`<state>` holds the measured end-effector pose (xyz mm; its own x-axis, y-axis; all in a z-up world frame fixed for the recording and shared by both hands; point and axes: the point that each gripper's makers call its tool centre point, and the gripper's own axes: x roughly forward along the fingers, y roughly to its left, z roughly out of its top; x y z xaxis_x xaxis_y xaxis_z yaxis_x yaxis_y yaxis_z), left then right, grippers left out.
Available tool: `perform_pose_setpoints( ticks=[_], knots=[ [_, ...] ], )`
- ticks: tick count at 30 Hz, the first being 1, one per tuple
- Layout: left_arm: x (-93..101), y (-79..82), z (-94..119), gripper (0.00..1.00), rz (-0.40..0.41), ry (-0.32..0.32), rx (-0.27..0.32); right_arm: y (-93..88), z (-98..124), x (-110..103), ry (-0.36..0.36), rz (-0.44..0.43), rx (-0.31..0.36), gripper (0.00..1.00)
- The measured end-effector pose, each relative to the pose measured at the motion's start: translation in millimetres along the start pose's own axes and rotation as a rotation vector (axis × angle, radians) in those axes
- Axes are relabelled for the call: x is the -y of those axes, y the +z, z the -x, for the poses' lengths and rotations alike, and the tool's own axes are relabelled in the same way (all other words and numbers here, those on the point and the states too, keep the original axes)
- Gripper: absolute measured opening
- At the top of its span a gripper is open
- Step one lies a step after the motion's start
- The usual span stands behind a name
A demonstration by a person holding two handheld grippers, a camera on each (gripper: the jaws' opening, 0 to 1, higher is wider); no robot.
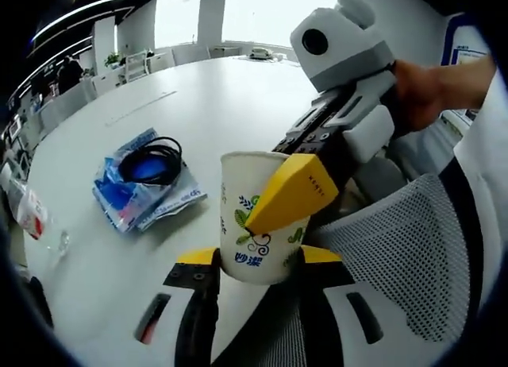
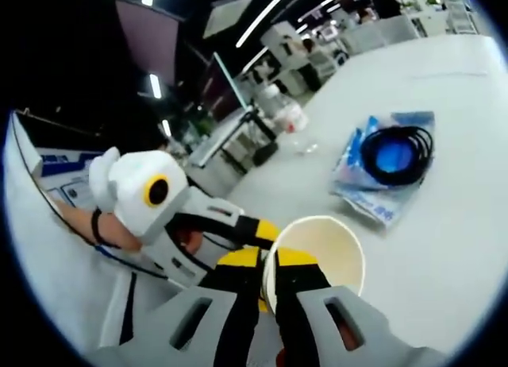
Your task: Arrange the tabletop items into an orderly group along one side of the table until the central work area is clear of visible clutter.
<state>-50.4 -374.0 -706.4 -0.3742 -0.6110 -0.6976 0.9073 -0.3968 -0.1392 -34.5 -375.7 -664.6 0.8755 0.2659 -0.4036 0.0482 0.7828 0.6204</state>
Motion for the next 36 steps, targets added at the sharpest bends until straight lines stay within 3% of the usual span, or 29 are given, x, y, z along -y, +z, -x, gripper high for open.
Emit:
perform_pose_setpoints(
  ticks=[8, 11, 14, 16, 28, 36],
  knots=[
    [-2.3, -1.8, -2.1, 0.38, 0.051, 0.029, 0.011, -0.6, 5.1, 3.4, -0.024, -0.039, 0.043, 0.02],
    [-2.7, -5.5, -2.6, 0.22, 0.077, 0.029, 0.004, -3.1, 8.4, 7.4, -0.047, -0.061, 0.054, 0.00],
    [-10.9, -5.4, -0.6, 0.31, 0.142, 0.072, 0.033, -2.5, 13.3, 11.7, -0.062, -0.088, 0.088, 0.00],
    [-12.7, -7.1, 0.8, 0.28, 0.183, 0.065, 0.043, -0.6, 17.9, 14.6, -0.075, -0.112, 0.118, 0.00],
    [-53.6, -14.3, 22.9, 0.29, 0.350, 0.187, 0.126, 1.7, 46.6, 40.0, -0.151, -0.202, 0.213, 0.00],
    [-79.8, -25.1, 43.1, 0.29, 0.454, 0.265, 0.177, 4.5, 66.2, 55.4, -0.198, -0.222, 0.237, 0.00]
  ],
)
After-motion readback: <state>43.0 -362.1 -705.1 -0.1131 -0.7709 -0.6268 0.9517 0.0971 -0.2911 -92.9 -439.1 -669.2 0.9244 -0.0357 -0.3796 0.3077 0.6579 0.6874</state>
